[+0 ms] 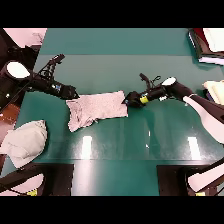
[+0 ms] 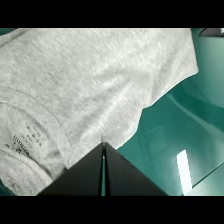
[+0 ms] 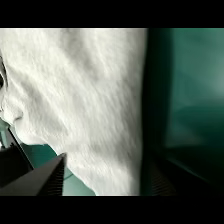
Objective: Fold the shirts.
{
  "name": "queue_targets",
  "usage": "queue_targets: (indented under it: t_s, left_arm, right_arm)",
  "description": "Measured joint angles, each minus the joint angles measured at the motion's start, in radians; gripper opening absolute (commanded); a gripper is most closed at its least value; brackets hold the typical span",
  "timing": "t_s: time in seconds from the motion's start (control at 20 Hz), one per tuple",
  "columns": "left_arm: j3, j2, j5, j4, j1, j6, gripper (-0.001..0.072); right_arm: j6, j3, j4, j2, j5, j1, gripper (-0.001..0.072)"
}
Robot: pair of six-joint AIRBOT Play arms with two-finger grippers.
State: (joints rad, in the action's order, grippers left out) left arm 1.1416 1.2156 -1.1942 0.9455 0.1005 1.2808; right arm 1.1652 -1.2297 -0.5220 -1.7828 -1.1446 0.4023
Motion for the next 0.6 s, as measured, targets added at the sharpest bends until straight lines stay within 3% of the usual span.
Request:
queue_targets:
  t_s: [0.2,0.3,0.35,0.6]
  left_arm:
    - [0.000,0.000,0.018,-0.016,0.000,-0.004,0.0032]
    - [0.000,0.000,0.022,-0.021,0.000,-0.004,0.0033]
    - [0.000,0.000,0.022,-0.023,0.000,-0.005,0.0032]
    - [0.000,0.000,0.018,-0.046,0.000,-0.005,0.0023]
  right_arm:
    - [-0.045,-0.023,0.052,-0.028,0.071,0.075,0.0538]
    - [-0.059,-0.057,0.042,-0.036,0.112,0.103,0.0166]
    - [-0.065,-0.077,0.033,-0.039,0.124,0.111,0.0034]
    - [-0.078,-0.208,-0.018,-0.018,0.098,0.107,0.0010]
